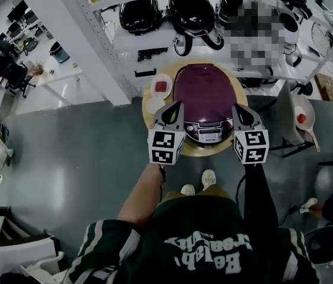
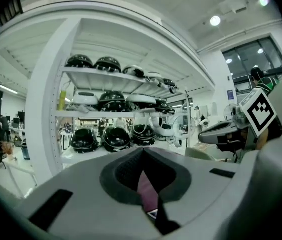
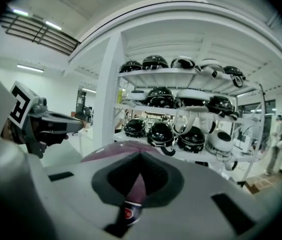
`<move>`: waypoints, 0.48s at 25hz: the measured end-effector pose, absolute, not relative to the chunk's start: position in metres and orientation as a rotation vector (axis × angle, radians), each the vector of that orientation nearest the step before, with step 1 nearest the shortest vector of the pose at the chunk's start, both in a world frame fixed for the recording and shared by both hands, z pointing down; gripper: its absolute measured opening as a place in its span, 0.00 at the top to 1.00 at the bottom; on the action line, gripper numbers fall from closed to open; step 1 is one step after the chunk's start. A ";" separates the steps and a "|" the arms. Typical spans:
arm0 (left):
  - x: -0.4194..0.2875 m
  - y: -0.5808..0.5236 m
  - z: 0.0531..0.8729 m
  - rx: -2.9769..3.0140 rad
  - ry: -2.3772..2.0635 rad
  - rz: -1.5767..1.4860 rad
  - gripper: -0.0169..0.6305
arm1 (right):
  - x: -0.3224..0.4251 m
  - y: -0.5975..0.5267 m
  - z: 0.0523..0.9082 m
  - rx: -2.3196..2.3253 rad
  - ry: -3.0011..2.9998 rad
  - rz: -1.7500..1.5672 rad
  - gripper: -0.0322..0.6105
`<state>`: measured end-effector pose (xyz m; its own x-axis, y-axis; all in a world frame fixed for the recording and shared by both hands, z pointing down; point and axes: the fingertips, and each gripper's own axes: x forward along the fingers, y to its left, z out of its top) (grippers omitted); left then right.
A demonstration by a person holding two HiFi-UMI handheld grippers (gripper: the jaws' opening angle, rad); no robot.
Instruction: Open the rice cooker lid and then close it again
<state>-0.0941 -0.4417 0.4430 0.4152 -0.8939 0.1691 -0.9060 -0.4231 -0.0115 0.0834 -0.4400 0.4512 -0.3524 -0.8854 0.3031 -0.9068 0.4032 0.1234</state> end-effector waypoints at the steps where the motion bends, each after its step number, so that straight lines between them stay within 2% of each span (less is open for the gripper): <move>1: -0.095 -0.442 0.434 2.587 -1.656 0.213 0.97 | 0.084 -0.439 0.442 1.571 -2.355 0.071 0.95; 12: -0.104 -0.429 0.355 2.692 -1.744 0.037 0.97 | 0.086 -0.428 0.369 1.698 -2.413 -0.110 0.95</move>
<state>-0.1039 -0.4292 0.3554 0.4089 -0.9124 -0.0168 -0.9109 -0.4070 -0.0679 0.0863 -0.4278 0.3688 -0.3265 -0.9386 0.1113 -0.9246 0.3416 0.1688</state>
